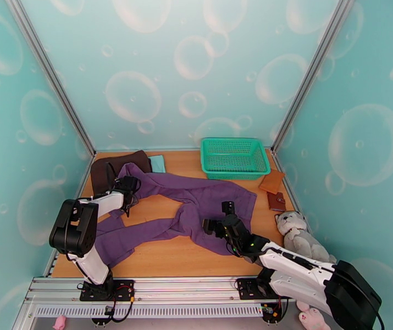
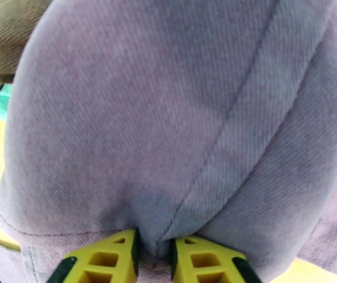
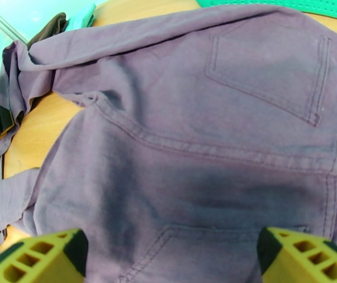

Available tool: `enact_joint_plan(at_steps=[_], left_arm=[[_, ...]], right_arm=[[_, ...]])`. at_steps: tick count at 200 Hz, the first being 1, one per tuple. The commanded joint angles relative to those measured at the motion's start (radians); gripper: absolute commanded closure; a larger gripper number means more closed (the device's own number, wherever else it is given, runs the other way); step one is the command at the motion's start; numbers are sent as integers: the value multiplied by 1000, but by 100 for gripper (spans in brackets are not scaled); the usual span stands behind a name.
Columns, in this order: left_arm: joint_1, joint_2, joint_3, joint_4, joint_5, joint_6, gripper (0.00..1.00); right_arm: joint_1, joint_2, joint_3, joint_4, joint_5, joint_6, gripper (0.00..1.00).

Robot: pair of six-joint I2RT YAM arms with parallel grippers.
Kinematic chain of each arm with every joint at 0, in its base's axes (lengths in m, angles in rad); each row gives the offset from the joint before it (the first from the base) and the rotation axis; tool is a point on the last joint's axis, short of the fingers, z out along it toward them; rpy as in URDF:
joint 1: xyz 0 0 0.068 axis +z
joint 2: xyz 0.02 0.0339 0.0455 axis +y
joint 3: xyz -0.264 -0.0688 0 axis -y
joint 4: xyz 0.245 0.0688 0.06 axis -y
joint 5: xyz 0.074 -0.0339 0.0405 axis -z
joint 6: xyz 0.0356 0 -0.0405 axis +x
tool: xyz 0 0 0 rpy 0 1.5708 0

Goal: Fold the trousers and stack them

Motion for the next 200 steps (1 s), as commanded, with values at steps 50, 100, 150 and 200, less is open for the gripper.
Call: enact_joint_plan(at_steps=[50, 100, 150, 200], left_arm=[[32, -109, 22, -89, -61, 11, 100], [142, -244, 160, -174, -76, 35, 100], [376, -31, 472, -187, -103, 37, 96], [365, -49, 536, -202, -102, 75, 22]], right_arm=[[-73, 97, -65, 102, -24, 47, 1], [-147, 67, -100, 109, -76, 82, 1], [-147, -14, -106, 93, -91, 61, 1], [-137, -35, -77, 85, -151, -38, 1]])
